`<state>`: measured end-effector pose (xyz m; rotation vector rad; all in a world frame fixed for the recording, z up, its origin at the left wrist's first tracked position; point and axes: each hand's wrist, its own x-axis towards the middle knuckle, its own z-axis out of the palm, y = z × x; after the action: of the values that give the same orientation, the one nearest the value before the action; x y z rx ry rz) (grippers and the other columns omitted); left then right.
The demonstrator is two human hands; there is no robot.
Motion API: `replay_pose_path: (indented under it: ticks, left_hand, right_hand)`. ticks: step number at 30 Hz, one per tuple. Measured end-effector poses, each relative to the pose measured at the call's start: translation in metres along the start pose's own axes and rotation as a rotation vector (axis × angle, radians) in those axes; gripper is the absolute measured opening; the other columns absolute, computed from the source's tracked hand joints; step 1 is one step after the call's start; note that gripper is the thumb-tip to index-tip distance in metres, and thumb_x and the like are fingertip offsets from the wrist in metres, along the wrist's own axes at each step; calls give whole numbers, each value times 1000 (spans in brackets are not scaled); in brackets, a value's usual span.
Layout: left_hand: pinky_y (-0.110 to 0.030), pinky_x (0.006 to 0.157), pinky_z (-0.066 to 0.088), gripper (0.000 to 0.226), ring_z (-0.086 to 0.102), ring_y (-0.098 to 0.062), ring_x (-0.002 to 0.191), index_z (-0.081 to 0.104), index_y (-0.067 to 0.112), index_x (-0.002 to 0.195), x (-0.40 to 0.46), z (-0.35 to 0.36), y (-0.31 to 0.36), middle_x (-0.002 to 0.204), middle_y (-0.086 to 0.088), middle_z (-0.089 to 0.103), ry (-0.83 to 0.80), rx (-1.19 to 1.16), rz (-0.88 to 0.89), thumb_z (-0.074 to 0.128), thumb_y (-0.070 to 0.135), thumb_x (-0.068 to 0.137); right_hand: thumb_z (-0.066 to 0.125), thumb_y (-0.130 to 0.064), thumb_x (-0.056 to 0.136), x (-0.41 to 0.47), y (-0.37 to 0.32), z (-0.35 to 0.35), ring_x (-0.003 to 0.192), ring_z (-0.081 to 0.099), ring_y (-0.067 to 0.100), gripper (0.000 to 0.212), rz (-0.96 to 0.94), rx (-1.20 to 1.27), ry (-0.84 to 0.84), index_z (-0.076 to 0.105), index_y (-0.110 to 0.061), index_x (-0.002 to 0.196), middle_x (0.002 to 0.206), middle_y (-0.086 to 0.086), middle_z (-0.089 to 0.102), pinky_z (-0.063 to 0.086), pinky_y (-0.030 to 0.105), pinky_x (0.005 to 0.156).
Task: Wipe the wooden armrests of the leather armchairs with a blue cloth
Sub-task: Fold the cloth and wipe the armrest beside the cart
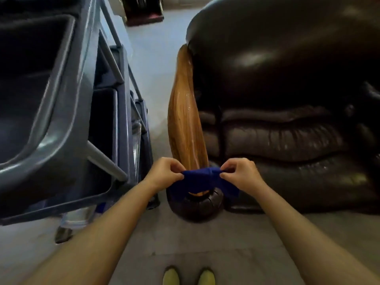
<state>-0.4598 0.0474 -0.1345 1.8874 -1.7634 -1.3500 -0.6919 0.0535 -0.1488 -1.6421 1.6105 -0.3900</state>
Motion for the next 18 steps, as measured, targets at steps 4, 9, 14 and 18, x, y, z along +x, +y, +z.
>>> replay_pose_path:
  ticks: [4,9,14,18]
  left_hand:
    - [-20,66,48,19,61,-7,81,65,28,78,52,33,-39,81,8,64,-29,42,-32,68,9,78]
    - [-15,61,44,23,57,-1,78,62,32,72,103,62,-78,78,12,62,12,36,-12,67,10,78]
    - [-19,70,47,17,60,-7,84,65,25,81,142,77,-101,85,7,64,183,20,15,64,8,79]
    - [-35,106,29,41,40,-24,128,49,15,125,130,103,-112,134,-11,47,666,297,211,55,18,85]
  right_hand:
    - [68,-14,78,35,50,39,76,56,-2,22,62,32,-30,59,-34,78,79,-15,59,39,13,57]
    - [69,-14,78,81,90,75,75,54,-3,20,60,41,11,61,-32,79,76,-17,57,37,11,57]
    - [65,-13,80,130,110,103,84,55,6,17,20,32,97,61,-28,87,88,-11,56,39,14,63]
    - [60,-22,83,122,113,129,124,42,20,38,-101,-109,417,53,-21,120,128,3,51,36,37,102]
